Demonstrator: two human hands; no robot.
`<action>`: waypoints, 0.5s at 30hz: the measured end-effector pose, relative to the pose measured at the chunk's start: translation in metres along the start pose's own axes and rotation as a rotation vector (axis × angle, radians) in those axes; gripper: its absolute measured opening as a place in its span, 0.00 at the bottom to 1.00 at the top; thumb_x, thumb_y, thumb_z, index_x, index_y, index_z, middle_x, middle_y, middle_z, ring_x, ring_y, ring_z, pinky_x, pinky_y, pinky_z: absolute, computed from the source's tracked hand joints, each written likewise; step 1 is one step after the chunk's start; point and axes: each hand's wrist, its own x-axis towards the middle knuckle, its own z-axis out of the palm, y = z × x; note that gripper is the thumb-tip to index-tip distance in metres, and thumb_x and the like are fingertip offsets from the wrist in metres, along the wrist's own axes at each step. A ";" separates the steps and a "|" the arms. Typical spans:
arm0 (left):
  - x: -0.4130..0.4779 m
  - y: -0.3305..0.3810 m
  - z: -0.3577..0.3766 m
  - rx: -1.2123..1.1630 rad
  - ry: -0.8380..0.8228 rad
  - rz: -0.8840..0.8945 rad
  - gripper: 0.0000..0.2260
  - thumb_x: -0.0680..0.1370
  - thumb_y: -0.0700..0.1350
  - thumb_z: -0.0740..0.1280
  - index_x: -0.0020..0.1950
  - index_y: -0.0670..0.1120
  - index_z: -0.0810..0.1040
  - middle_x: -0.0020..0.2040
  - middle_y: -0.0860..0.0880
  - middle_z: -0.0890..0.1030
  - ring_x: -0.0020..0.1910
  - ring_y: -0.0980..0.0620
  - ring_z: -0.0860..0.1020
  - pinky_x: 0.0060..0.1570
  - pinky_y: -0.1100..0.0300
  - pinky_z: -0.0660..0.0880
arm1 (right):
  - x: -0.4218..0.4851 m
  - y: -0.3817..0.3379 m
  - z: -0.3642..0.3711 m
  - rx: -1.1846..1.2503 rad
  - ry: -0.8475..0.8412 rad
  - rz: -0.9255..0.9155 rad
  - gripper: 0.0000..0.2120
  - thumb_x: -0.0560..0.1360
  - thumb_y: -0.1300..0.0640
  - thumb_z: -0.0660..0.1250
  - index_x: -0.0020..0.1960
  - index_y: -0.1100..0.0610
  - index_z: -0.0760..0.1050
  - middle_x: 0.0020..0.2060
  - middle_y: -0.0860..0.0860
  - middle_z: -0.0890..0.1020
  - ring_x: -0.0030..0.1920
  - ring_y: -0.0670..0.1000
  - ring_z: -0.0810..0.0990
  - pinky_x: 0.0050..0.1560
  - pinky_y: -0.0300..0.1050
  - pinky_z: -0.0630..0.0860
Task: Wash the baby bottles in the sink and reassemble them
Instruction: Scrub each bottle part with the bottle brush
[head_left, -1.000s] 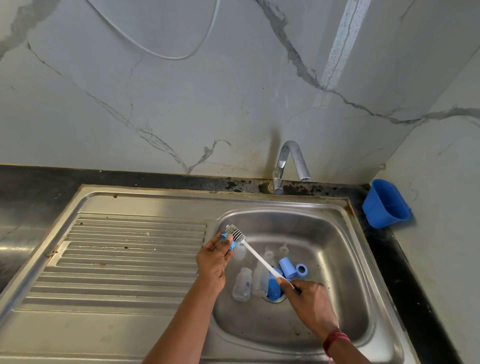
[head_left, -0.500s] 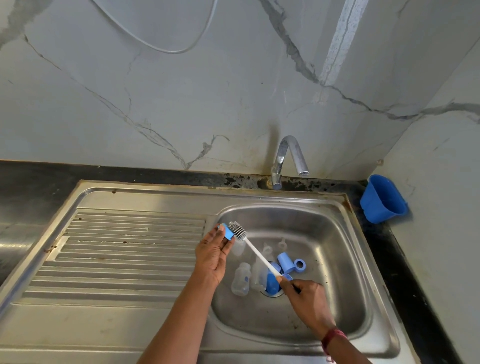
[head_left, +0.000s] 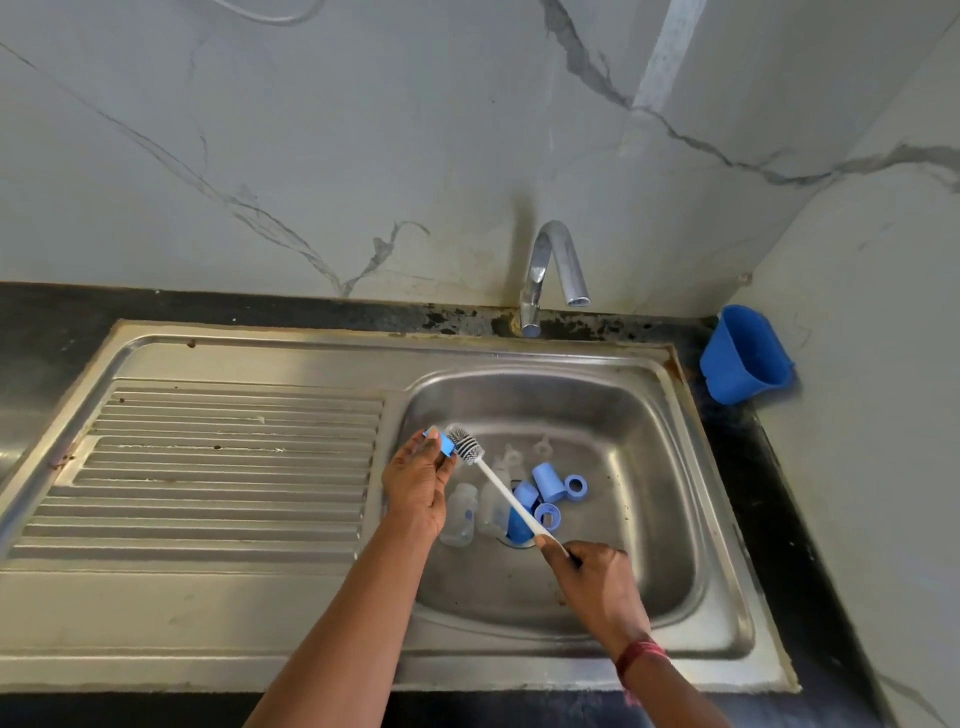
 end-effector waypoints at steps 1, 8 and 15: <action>0.000 -0.003 0.003 -0.011 0.021 0.003 0.04 0.77 0.35 0.69 0.50 0.41 0.77 0.47 0.43 0.81 0.44 0.49 0.81 0.40 0.60 0.82 | 0.002 0.000 -0.005 -0.012 -0.008 -0.005 0.32 0.75 0.35 0.65 0.24 0.55 0.59 0.19 0.50 0.64 0.24 0.48 0.59 0.28 0.44 0.64; -0.002 -0.026 0.018 0.246 -0.006 0.005 0.05 0.76 0.34 0.71 0.47 0.43 0.80 0.46 0.42 0.82 0.43 0.48 0.81 0.45 0.56 0.80 | 0.032 0.014 -0.025 -0.026 -0.026 0.003 0.31 0.74 0.34 0.65 0.26 0.56 0.59 0.19 0.49 0.61 0.25 0.49 0.58 0.28 0.43 0.61; 0.009 -0.026 0.023 0.350 0.031 -0.064 0.07 0.76 0.35 0.72 0.54 0.40 0.79 0.48 0.41 0.82 0.42 0.49 0.81 0.46 0.55 0.80 | 0.060 0.020 -0.029 -0.031 -0.092 -0.003 0.31 0.74 0.36 0.65 0.25 0.55 0.60 0.19 0.48 0.62 0.24 0.49 0.59 0.27 0.40 0.61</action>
